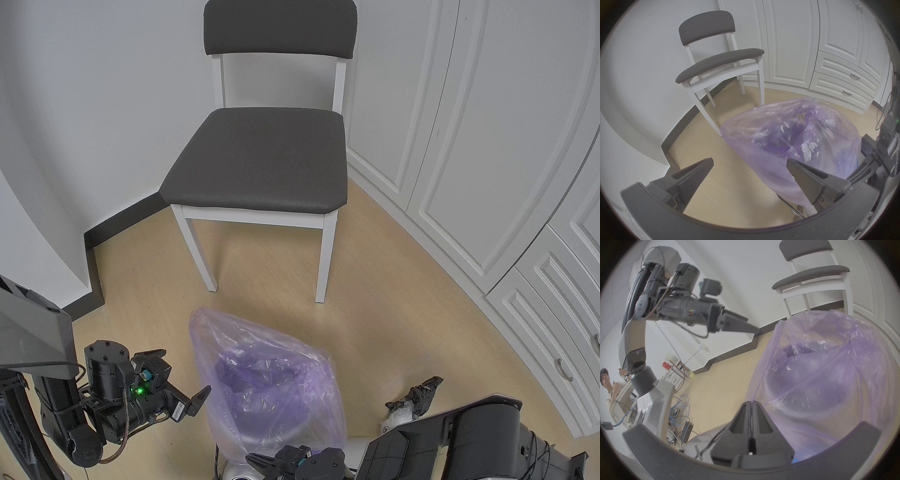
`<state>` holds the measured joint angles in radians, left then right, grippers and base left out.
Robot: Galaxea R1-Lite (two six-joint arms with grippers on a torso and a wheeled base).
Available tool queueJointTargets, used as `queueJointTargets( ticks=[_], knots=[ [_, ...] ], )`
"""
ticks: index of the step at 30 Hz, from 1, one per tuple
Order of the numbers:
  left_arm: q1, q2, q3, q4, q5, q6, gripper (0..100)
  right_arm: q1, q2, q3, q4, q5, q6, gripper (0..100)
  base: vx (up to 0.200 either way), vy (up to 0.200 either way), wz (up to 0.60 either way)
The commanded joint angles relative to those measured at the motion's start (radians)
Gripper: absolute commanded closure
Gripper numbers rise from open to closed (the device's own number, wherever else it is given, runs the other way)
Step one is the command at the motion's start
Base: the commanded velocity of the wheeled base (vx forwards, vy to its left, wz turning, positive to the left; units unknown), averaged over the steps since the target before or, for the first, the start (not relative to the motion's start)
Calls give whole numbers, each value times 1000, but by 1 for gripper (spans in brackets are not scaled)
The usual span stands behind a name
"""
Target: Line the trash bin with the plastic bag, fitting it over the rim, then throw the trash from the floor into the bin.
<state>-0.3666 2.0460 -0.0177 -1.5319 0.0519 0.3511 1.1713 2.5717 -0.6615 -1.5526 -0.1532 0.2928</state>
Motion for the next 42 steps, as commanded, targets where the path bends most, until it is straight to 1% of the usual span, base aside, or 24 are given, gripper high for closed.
queueJointTargets(
  ticks=[1, 5, 7, 8, 12, 15, 17, 20, 22, 25, 26, 27, 28, 29, 30, 31, 32, 34, 36, 39, 42],
  knots=[
    [0, -9, 10, -1, 0, 0, 0, 31, -27, 31, -18, 0, 2, 100, 0, 0, 0],
    [2, -18, 10, 1, 0, -1, 0, 38, -8, 33, -18, 1, 2, 100, 0, 0, 0],
    [2, -18, 8, 1, 0, -1, 0, 22, 22, 13, -18, 3, 2, 100, 0, 0, 0],
    [2, -17, 7, -1, 0, -1, 0, 11, 24, -6, -18, 7, 3, 0, 0, 0, 0],
    [-5, -13, -2, -1, -3, -4, 0, -32, 30, -33, -18, 11, 5, 0, 0, 0, 0],
    [-14, 0, -11, -1, -3, -9, 0, -33, 10, -20, -18, 11, 3, 0, 0, 0, 0],
    [-35, 16, -22, -1, -3, -15, 0, -27, -36, 0, -18, 11, 3, 0, 0, 0, 0],
    [-60, 33, -47, -1, -1, -50, 0, -33, -117, 36, -18, 11, -1, 0, 0, 0, 0],
    [-81, 43, -67, -1, 23, -93, 0, -55, -162, 45, -18, 9, -11, 0, 0, 0, 0],
    [-123, 72, -110, -1, 95, -155, 0, -131, -189, 39, -18, 9, -52, 0, 0, 0, 0],
    [-126, 76, -113, -1, 98, -156, 0, -134, -189, 37, -18, 9, -55, 0, 0, 0, 0],
    [-140, 91, -131, -1, 124, -173, 0, -165, -191, 25, 0, 0, -80, 0, 0, 0, 0],
    [-158, 109, -148, -1, 157, -193, 0, -200, -191, -9, 58, -8, -99, 0, 0, 0, 0],
    [-163, 114, -151, -1, 166, -198, 0, -206, -191, -20, 78, -11, -101, 0, 0, 0, 0],
    [-173, 118, -156, -1, 189, -207, 0, -223, -188, -55, 144, -39, -103, 0, 0, 0, 0],
    [-173, 120, -162, -1, 198, -210, 0, -236, -183, -81, 193, -68, -104, 0, 0, 0, 0],
    [-173, 120, -162, -1, 200, -210, 0, -239, -182, -89, 209, -75, -104, 0, 0, 0, 0],
    [-172, 114, -168, 1, 201, -210, 0, -257, -163, -135, 313, -131, -109, 0, 0, 0, 0],
    [-172, 112, -171, 1, 201, -210, 0, -266, -153, -139, 333, -140, -112, 0, 0, 0, 0],
    [-172, 114, -174, 1, 207, -210, 0, -283, -127, -148, 333, -147, -156, 0, 0, 0, 0],
    [-173, 117, -176, -1, 223, -210, 0, -297, -100, -176, 332, -181, -182, 0, 0, 0, 0]
  ],
)
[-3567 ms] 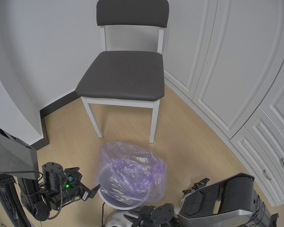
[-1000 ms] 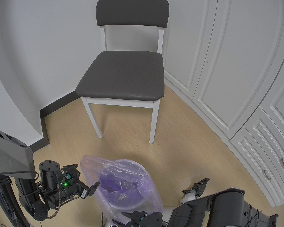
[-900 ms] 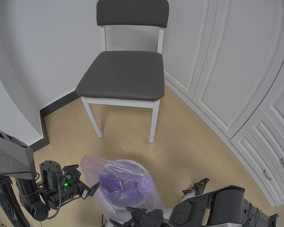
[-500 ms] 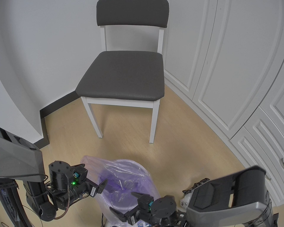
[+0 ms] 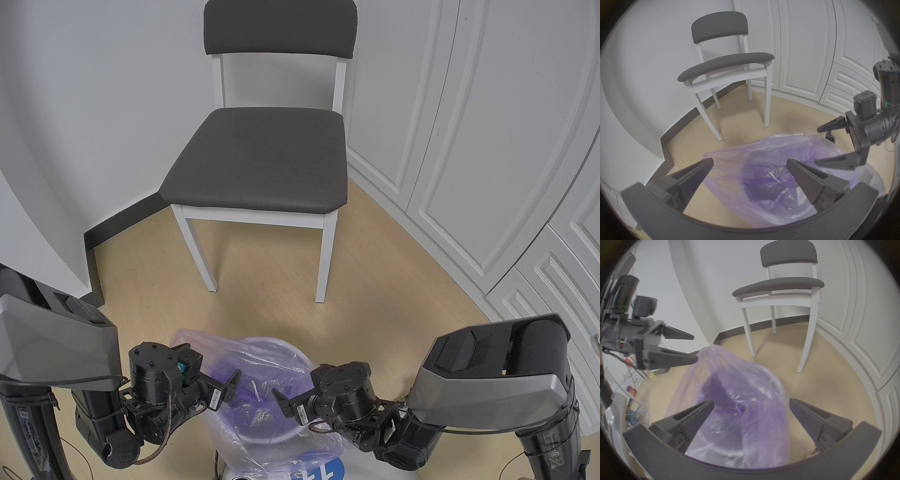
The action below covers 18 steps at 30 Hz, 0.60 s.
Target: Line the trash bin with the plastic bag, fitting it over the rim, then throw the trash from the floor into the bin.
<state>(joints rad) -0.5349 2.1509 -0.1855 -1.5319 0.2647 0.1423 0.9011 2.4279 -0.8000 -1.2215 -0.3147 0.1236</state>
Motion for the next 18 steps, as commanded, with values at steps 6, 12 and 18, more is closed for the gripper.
queueJointTargets(
  ticks=[6, 12, 18],
  knots=[
    [-7, 34, -20, -1, 13, -1, 0, -59, 125, -131, -1, -130, -48, 0, 0, 0, 0],
    [-11, 40, -23, -1, 13, -1, 0, -108, 174, -196, -67, -176, -114, 0, 0, 0, 0],
    [-11, 43, -31, 1, 13, -3, 0, -151, 197, -280, -122, -218, -154, 0, 0, 0, 0]
  ],
)
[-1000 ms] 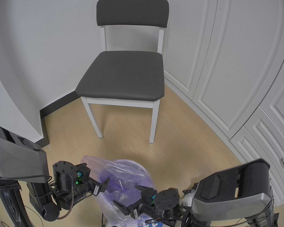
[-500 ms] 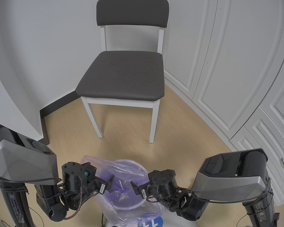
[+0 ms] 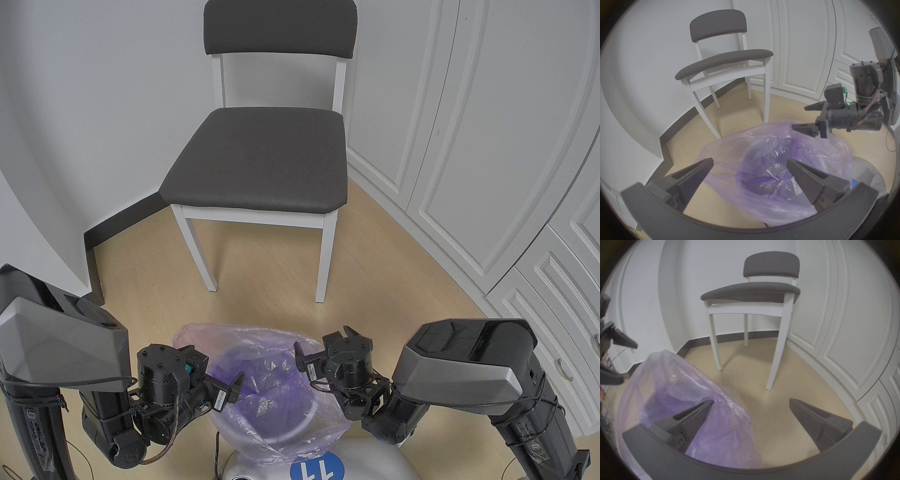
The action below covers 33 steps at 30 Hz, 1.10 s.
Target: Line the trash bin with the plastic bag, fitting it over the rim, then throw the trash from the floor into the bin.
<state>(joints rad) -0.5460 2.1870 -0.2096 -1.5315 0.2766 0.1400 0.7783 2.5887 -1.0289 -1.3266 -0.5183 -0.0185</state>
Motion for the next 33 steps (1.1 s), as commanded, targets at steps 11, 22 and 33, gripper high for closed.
queueJointTargets(
  ticks=[11, 22, 33],
  knots=[
    [6, 43, -42, -1, 3, -19, 0, -93, 137, -275, -33, -32, -4, 0, 0, 0, 0],
    [70, 37, -111, 39, -4, -102, 0, -11, -104, 44, -22, 156, 138, 0, 0, 0, 0],
    [66, -196, -119, 209, -155, -235, 0, -60, -392, 270, 187, 373, 150, 0, 0, 0, 0]
  ],
)
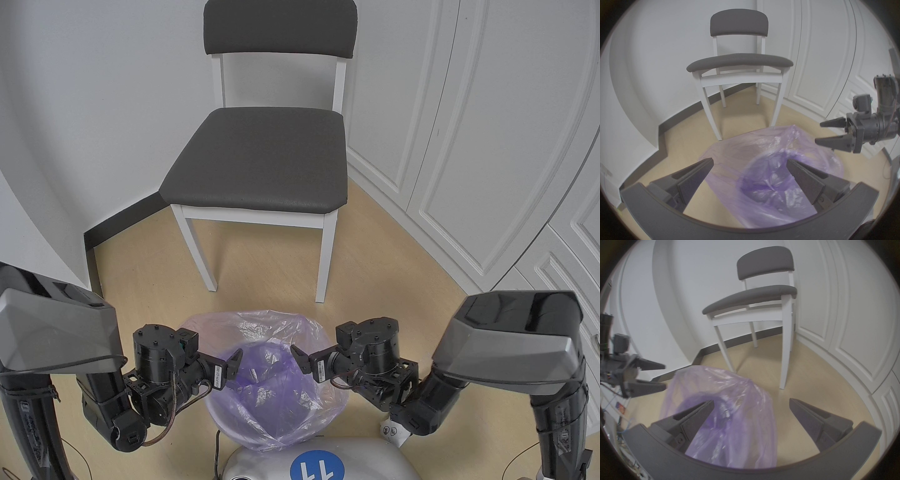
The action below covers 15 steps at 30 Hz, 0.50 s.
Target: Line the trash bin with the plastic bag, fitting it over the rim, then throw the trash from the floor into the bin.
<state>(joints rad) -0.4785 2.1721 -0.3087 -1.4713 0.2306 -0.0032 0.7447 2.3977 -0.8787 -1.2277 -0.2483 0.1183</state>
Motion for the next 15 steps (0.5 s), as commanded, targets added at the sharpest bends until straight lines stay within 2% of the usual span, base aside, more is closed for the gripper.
queueJointTargets(
  ticks=[1, 3, 5, 6, 8, 11, 12, 15],
  knots=[
    [8, -209, -32, 210, -131, -107, 0, -33, -218, 121, 114, 110, 14, 0, 0, 0, 0],
    [46, -284, -125, 457, -160, -185, 0, -61, -264, 113, 226, 123, 17, 0, 0, 0, 0],
    [67, -308, -181, 598, -165, -227, 0, -73, -284, 109, 284, 139, 23, 0, 0, 0, 0],
    [74, -313, -191, 623, -165, -233, 0, -76, -288, 107, 295, 142, 24, 0, 0, 0, 0],
    [130, -308, -247, 772, -168, -244, 0, -117, -302, 106, 381, 179, 24, 0, 0, 0, 0],
    [170, -265, -251, 779, -182, -225, 0, -182, -281, 112, 428, 239, -22, 0, 0, 0, 0],
    [195, -227, -253, 769, -188, -205, 0, -211, -244, 112, 436, 277, -72, 0, 0, 0, 0],
    [225, -126, -250, 700, -189, -170, 0, -237, -124, 95, 425, 287, -140, 0, 0, 0, 0]
  ],
)
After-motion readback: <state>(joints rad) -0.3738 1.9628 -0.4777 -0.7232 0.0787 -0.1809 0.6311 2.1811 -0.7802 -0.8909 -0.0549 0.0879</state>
